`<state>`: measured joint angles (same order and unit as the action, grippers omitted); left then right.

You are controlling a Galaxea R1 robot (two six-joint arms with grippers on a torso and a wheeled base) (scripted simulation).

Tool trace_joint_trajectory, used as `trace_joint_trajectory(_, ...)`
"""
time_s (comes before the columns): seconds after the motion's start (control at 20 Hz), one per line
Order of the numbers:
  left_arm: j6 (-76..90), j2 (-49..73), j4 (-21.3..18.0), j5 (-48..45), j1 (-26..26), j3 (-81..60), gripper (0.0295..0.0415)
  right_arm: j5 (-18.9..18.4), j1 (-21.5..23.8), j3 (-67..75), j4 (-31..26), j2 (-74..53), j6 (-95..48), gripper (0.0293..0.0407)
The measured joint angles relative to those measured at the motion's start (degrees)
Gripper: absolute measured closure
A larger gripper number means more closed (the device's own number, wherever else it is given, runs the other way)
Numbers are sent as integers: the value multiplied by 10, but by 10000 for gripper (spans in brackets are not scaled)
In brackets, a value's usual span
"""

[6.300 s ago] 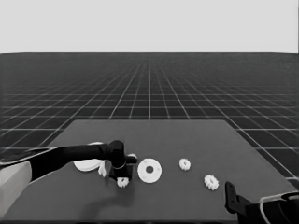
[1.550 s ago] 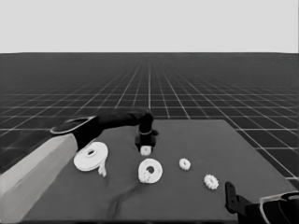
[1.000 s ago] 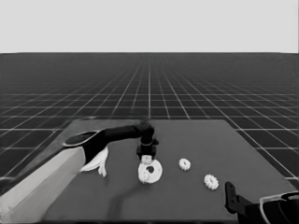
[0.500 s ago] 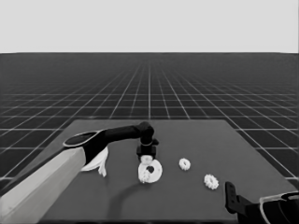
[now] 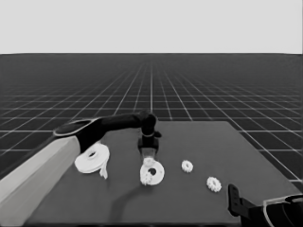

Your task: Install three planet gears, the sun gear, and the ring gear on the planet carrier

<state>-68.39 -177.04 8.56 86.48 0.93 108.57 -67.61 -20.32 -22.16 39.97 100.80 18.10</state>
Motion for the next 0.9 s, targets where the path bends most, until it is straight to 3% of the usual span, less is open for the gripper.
trace_joint_trajectory(0.2, 0, 0, -3, 1, 3, 0, 326, 0, 0, 0, 0, 0, 0, 315)
trace_joint_trajectory(0.25, 275, 152, 35, -192, 47, -265, 302, 0, 0, 0, 0, 0, 0, 315)
trace_joint_trajectory(0.3, 523, 376, 59, -310, 105, -504, 296, 0, 0, 0, 0, 0, 0, 315)
trace_joint_trajectory(0.35, 672, 544, 73, -378, 140, -643, 310, 0, 0, 0, 0, 0, 0, 315)
trace_joint_trajectory(0.45, 811, 692, 85, -443, 170, -776, 323, 0, 0, 0, 0, 0, 0, 315)
trace_joint_trajectory(0.7, 880, 760, 92, -475, 185, -842, 326, 0, 0, 0, 0, 0, 0, 315)
trace_joint_trajectory(0.75, 882, 762, 92, -476, 186, -844, 326, -159, 165, -126, -168, 168, 272, 302)
trace_joint_trajectory(0.8, 883, 763, 92, -476, 186, -845, 326, -178, 210, -288, -235, 297, 390, 307)
trace_joint_trajectory(0.9, 884, 764, 92, -477, 187, -846, 326, -177, 215, -489, -283, 400, 439, 313)
